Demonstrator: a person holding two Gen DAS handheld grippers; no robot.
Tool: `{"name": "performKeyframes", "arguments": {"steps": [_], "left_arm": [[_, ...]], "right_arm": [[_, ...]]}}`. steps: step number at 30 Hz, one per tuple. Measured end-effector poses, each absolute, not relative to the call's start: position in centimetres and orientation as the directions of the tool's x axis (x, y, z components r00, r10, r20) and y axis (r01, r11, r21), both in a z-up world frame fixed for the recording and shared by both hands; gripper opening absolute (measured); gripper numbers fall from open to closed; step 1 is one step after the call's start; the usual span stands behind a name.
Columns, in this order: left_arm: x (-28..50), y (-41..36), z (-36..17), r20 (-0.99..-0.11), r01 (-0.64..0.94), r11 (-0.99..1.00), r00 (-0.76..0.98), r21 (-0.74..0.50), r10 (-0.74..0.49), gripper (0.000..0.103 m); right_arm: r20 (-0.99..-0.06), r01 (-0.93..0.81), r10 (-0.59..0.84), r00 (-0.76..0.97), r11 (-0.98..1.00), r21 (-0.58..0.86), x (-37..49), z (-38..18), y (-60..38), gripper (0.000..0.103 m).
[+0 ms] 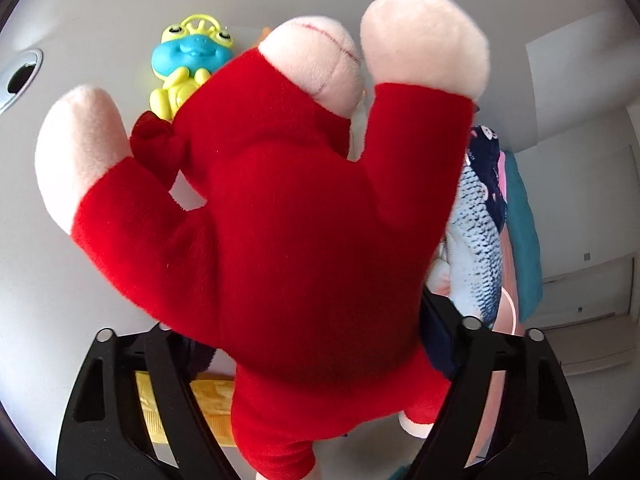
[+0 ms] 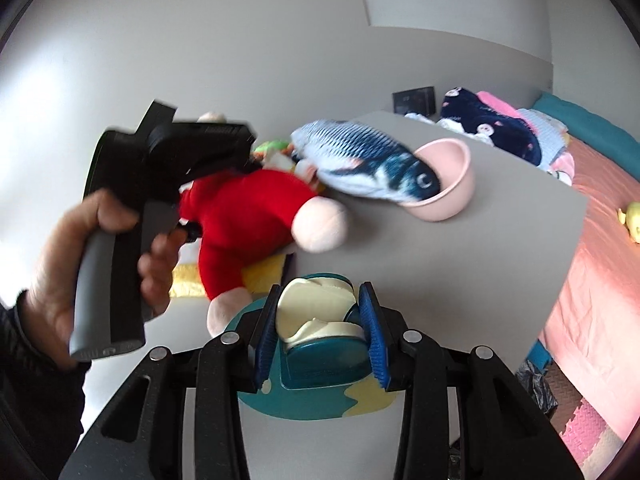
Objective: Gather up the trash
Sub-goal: 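Grasp the red plush monkey with the left gripper while the right gripper grasps the teal toy, then carry the monkey and teal toy to the trash bag and release both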
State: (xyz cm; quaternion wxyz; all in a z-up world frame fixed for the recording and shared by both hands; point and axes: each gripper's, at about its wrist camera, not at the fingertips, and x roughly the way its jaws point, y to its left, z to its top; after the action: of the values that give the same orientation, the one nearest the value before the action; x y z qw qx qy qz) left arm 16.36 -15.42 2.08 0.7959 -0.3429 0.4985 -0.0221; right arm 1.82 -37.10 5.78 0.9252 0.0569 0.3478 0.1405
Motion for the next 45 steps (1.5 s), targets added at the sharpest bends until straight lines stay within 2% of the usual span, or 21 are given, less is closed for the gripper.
{"name": "performKeyframes", "arguments": {"steps": [2,12,22,32,45], "left_arm": [[15.7,-15.2,2.8,-0.766,-0.279,0.773,0.522,-0.569,-0.376,0.072],[10.3,-15.0,8.7,-0.705,-0.075,0.873,0.624,-0.482,-0.336,0.072],[6.3,-19.1,14.1,-0.642,0.125,0.899,0.659,-0.420,-0.391,0.072],[4.0,-28.5,19.2,-0.589,0.359,0.854,0.619,-0.376,-0.520,0.071],[1.3,-43.9,16.4,-0.656,0.595,0.727,0.402,-0.342,-0.638,0.071]], "right_arm": [[-0.618,-0.208,0.291,0.731,0.956,0.205,1.6,6.4,-37.6,0.040],[-0.580,-0.145,0.271,0.768,0.956,0.255,0.3,9.3,-41.5,0.040],[-0.533,-0.044,0.168,0.830,0.971,0.237,-2.4,12.9,-46.8,0.040],[-0.485,0.107,0.008,0.875,0.972,0.209,-6.8,16.5,-54.5,0.040],[-0.509,0.310,-0.165,0.845,0.926,0.214,-11.9,15.1,-63.4,0.040]]}}
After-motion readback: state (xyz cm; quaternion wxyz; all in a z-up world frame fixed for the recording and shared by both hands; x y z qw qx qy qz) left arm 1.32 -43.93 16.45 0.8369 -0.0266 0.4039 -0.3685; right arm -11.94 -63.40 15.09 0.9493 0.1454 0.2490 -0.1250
